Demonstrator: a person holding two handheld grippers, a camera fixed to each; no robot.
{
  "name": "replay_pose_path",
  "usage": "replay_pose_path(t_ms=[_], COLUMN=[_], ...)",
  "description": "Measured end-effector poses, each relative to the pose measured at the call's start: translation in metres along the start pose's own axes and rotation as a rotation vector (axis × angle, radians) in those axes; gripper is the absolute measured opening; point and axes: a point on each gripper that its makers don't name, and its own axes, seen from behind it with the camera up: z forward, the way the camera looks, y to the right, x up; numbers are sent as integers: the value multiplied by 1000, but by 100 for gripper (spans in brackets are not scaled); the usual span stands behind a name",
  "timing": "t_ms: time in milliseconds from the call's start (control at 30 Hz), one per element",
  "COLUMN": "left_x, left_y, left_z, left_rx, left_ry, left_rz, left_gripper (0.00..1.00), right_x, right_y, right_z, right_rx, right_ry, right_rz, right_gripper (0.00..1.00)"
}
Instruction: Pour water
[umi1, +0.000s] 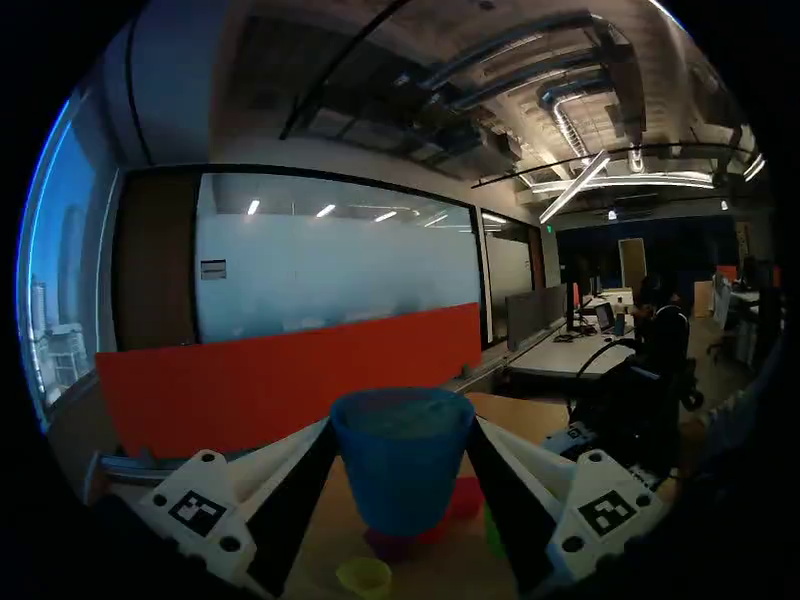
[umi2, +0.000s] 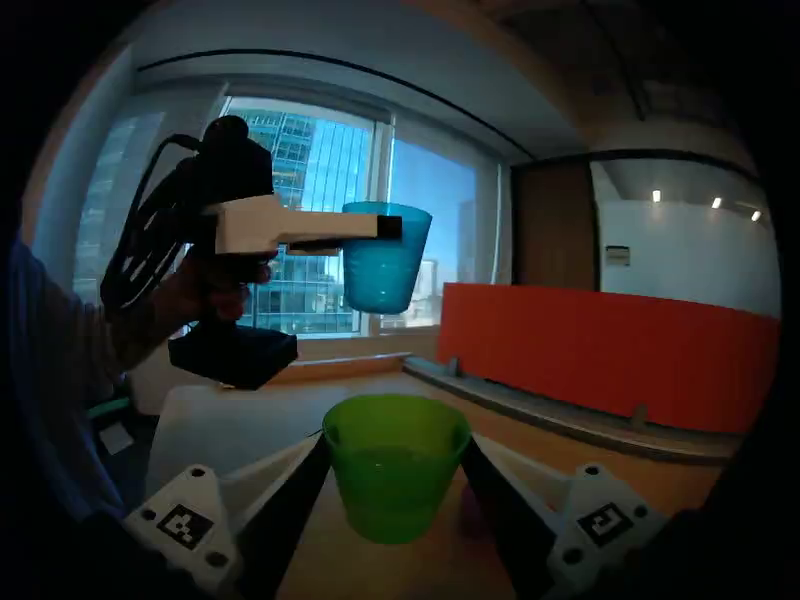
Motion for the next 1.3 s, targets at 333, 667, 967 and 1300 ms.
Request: replay_pose_path(t_ms=[333,667,967,1300], left_x=[-46,-92,-127,-179], left_y=[-1,-1,-1,1], left_z=[-13,-24,-33,-40], left_rx=[4,1,6,5], left_ry=[-48,-87,-119,-203], left_rz=[3,-23,-20,0], left_gripper=[86,87,87,87], right_x=[-9,-16,-20,-38], right_y=[15,34,50,56], right_z=[-17,-37,-52,-63], right_rx=[-31,-69,-101,-109], right_ry=[-28,-45,-56,-101], right_rz=[15,35,37,35], right_gripper=[91,91,91,91])
